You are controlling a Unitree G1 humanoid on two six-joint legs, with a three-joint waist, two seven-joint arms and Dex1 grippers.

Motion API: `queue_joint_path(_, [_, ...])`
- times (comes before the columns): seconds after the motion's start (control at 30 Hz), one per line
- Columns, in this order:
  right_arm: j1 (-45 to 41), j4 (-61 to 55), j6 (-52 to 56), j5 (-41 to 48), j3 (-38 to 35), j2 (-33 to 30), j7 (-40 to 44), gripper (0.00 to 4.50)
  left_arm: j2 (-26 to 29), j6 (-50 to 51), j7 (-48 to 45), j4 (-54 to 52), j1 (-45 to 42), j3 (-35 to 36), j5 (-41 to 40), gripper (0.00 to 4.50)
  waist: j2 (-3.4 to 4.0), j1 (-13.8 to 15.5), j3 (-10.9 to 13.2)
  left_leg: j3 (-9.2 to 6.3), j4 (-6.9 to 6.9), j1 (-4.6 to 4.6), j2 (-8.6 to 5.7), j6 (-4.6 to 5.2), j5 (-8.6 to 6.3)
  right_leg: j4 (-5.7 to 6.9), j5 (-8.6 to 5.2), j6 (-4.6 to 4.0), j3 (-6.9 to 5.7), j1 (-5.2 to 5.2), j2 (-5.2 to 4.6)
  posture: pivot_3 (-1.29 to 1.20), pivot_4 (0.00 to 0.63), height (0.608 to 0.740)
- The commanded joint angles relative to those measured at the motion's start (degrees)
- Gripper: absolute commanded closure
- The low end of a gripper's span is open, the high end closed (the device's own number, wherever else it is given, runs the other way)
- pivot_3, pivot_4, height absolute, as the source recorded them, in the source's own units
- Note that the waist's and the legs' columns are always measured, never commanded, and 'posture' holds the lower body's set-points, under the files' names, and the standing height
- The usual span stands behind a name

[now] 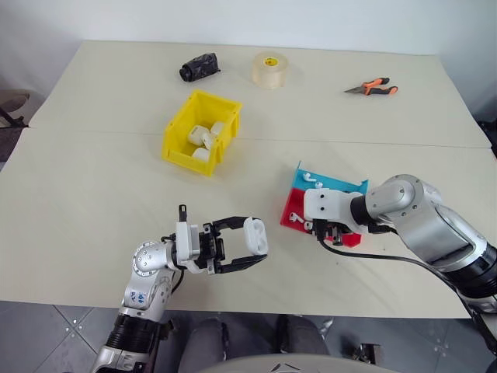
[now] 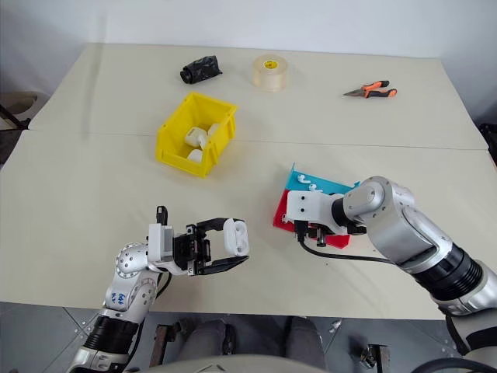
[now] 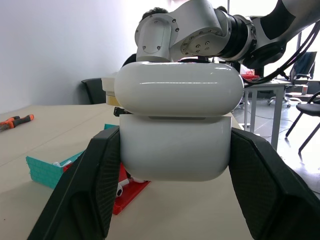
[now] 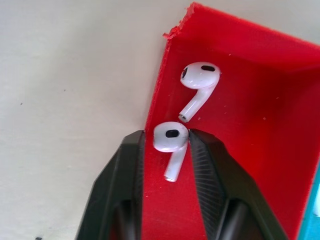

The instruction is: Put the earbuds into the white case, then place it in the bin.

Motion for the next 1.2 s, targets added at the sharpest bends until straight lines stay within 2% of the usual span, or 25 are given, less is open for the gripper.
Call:
queue_joint_path(0.03, [0.54, -1.08, 0.13, -0.18, -0.35, 0.58, -0.22, 3.96, 0.37, 0.13, 0.40, -2.68, -0.27, 0.18, -0.67, 1.70, 0.00, 0.00, 0.00, 0.00, 0.00, 0.00, 0.00, 0.00, 0.00, 0.00, 0.00, 0.00, 0.00, 0.00, 0.00, 0.00, 0.150, 0.740])
queue_joint_path(0.27, [0.92, -1.19, 0.49, 0.02, -2.36, -0.33, -0.86, 3.96, 0.28, 0.36, 0.34, -2.50, -0.84, 0.21, -0.60, 1.70, 0.00, -0.01, 0.00, 0.00, 0.00, 0.01, 0.00, 0.00, 0.00, 0.00, 0.00, 0.00, 0.00, 0.00, 0.00, 0.00, 0.150, 0.740])
queue_joint_path(0.43, [6.90, -3.97, -2.44, 9.53, -16.23, -1.87, 1.37, 3.96, -0.04, 1.69, -1.69, -1.28, -2.71, -0.62, -1.88, 1.70, -0.01, 0.46, 0.00, -0.01, 0.02, -0.03, -0.02, 0.00, 0.00, -0.01, 0.00, 0.00, 0.00, 0.01, -0.01, 0.00, 0.150, 0.740])
queue_joint_path(0.57, [13.71, -5.25, -5.06, 16.49, -27.35, 1.86, -0.85, 3.96, -0.52, 3.32, -2.64, 0.08, -4.70, -0.32, -2.94, 1.70, -0.01, 0.72, 0.00, 0.02, 0.03, -0.01, -0.02, 0.00, 0.00, -0.01, 0.00, 0.01, 0.00, 0.03, 0.00, 0.00, 0.150, 0.740])
queue_joint_path(0.6, [14.65, -5.70, -5.79, 18.02, -29.09, 3.14, -1.55, 3.96, -0.42, 3.57, -3.06, 0.27, -5.01, -0.13, -3.27, 1.70, -0.01, 0.72, 0.00, 0.02, 0.02, -0.01, -0.02, 0.00, 0.00, 0.00, 0.01, 0.01, 0.00, 0.03, 0.00, 0.00, 0.150, 0.740])
queue_joint_path(0.73, [22.69, -8.57, -12.53, 29.01, -41.75, 15.43, -6.54, 3.96, -0.76, 6.02, -4.41, 2.78, -8.67, 0.11, -4.31, 1.70, -0.01, 0.67, 0.01, 0.01, -0.05, 0.02, 0.01, 0.00, 0.00, 0.01, 0.01, 0.01, -0.03, 0.02, 0.04, 0.00, 0.150, 0.740])
queue_joint_path(0.8, [26.32, -10.41, -13.42, 33.53, -43.96, 18.12, -6.06, 3.96, -0.87, 7.47, -4.55, 3.28, -9.99, 0.35, -4.78, 1.70, -0.02, 1.26, 0.01, 0.02, -0.02, 0.02, -0.03, 0.00, 0.00, 0.03, 0.01, 0.01, -0.01, 0.03, 0.03, 0.00, 0.150, 0.740])
queue_joint_path(0.97, [30.46, -13.13, -18.27, 40.63, -45.16, 27.80, -12.53, 3.96, -1.63, 12.18, -4.41, 3.39, -12.75, 1.40, -7.15, 1.70, -0.01, 1.31, 0.00, 0.01, 0.03, 0.03, -0.04, 0.02, -0.01, 0.04, 0.03, 0.05, 0.02, 0.04, 0.03, 0.00, 0.150, 0.740])
queue_joint_path(1.2, [32.32, -15.17, -25.67, 43.96, -38.97, 39.51, -18.46, 3.96, -1.50, 17.74, -6.97, 3.11, -16.02, 1.52, -9.33, 1.70, 0.04, 1.17, -0.02, 0.04, 0.03, 0.09, -0.04, 0.01, -0.01, 0.10, 0.03, 0.05, 0.04, 0.03, 0.04, 0.00, 0.150, 0.740])
